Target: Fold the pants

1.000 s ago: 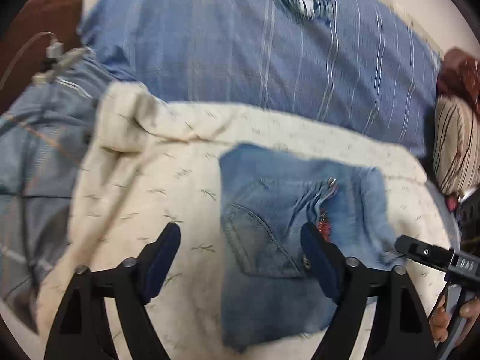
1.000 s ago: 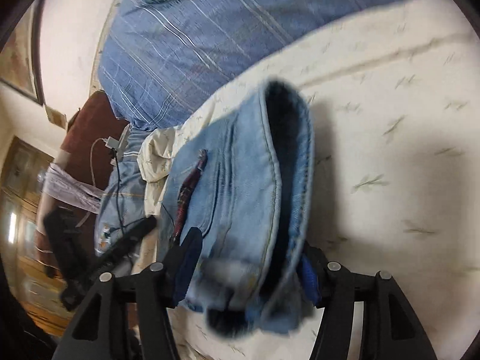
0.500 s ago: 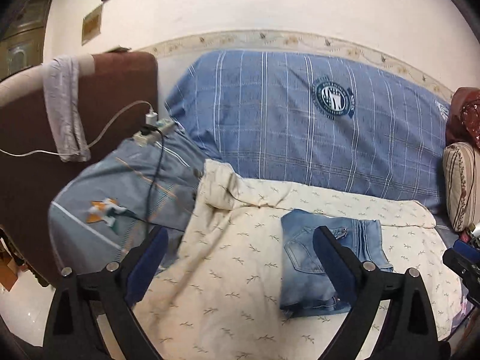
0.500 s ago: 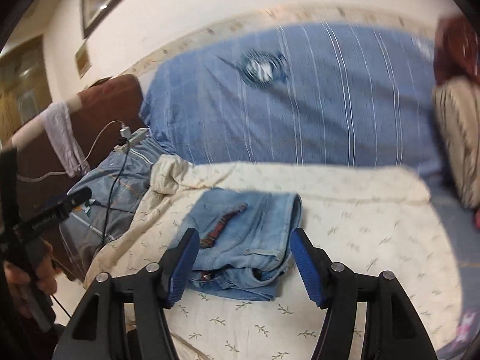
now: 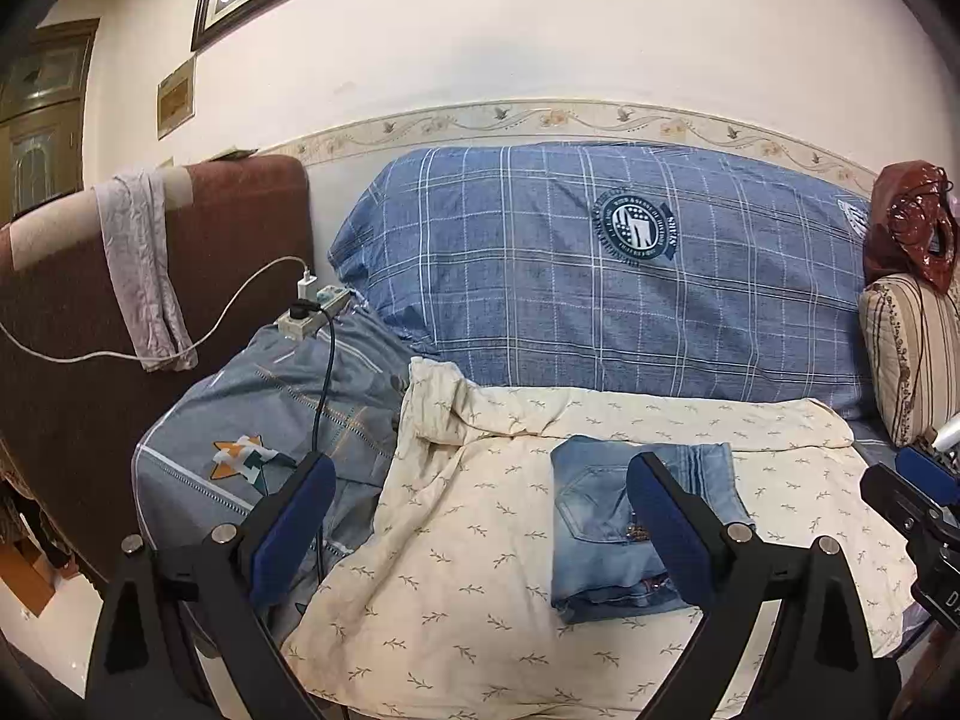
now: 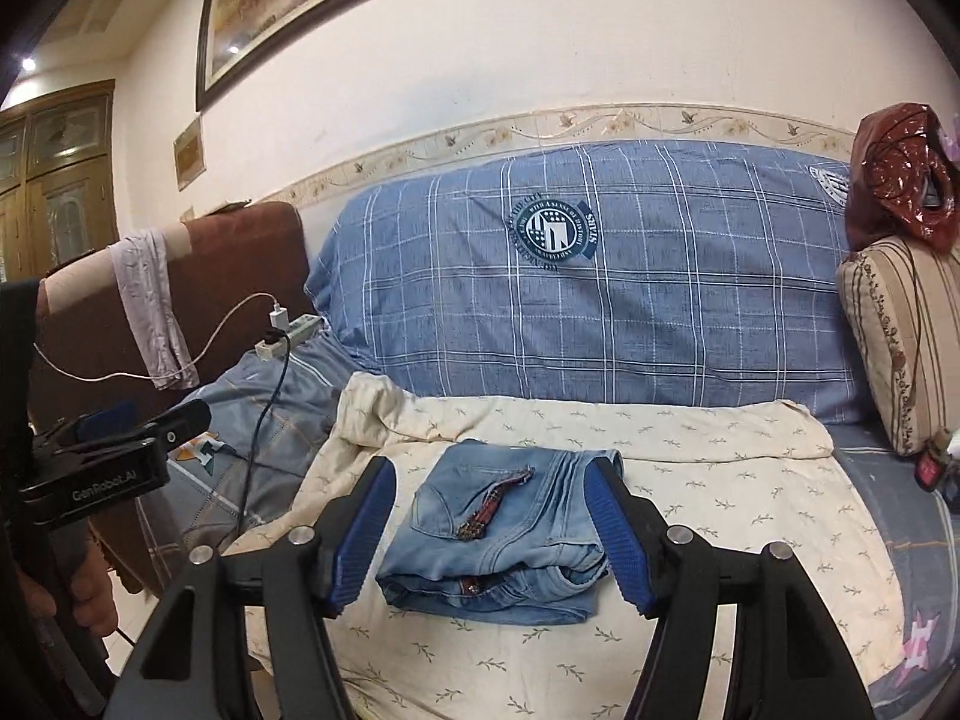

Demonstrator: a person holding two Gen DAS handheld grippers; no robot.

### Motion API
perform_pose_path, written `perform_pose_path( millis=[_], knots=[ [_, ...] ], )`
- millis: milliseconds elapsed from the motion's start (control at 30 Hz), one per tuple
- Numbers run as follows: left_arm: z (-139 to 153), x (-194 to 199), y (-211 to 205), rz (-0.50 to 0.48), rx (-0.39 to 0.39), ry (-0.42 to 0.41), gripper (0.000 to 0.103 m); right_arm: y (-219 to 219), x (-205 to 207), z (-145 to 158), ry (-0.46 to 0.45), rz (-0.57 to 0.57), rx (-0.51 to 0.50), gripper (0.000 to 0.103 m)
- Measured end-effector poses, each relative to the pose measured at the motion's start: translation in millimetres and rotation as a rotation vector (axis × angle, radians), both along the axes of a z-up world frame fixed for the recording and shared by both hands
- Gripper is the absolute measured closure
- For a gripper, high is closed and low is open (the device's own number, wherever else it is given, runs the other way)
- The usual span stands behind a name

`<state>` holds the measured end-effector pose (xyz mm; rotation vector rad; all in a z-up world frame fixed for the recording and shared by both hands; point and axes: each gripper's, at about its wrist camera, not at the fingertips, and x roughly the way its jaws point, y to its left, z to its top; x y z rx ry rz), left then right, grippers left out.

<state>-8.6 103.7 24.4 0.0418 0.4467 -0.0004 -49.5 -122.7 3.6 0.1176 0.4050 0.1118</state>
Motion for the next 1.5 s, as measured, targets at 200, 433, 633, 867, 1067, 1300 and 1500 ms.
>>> perform_pose_path(
  millis=[200, 433, 633, 867, 1067, 1300, 1500],
  knots=[
    [7, -7, -13, -0.025, 0.021, -0.011, 0.005, -4, -9, 6, -0.034, -0.011, -0.006, 0.034],
    [12, -15, -27, -0.029, 0.048, -0.026, 0.002, -9, -18, 7, -0.054, -0.023, -0.013, 0.034],
    [16, -24, -40, -0.057, 0.083, -0.055, 0.001, -13, -22, 6, -0.051, -0.027, -0.009, 0.034],
    [19, -25, -41, -0.081, 0.051, -0.043, 0.001, -17, -23, 5, -0.045, -0.027, -0.006, 0.034],
    [20, -24, -41, -0.097, 0.034, -0.031, 0.001, -16, -21, 3, -0.032, -0.022, -0.009, 0.034],
    [20, -23, -41, -0.108, 0.034, -0.025, 0.001, -15, -19, 2, -0.026, -0.015, -0.014, 0.034],
    [22, -21, -38, -0.114, 0.017, -0.020, 0.001, -13, -14, 0, -0.017, -0.010, -0.018, 0.034]
  ],
)
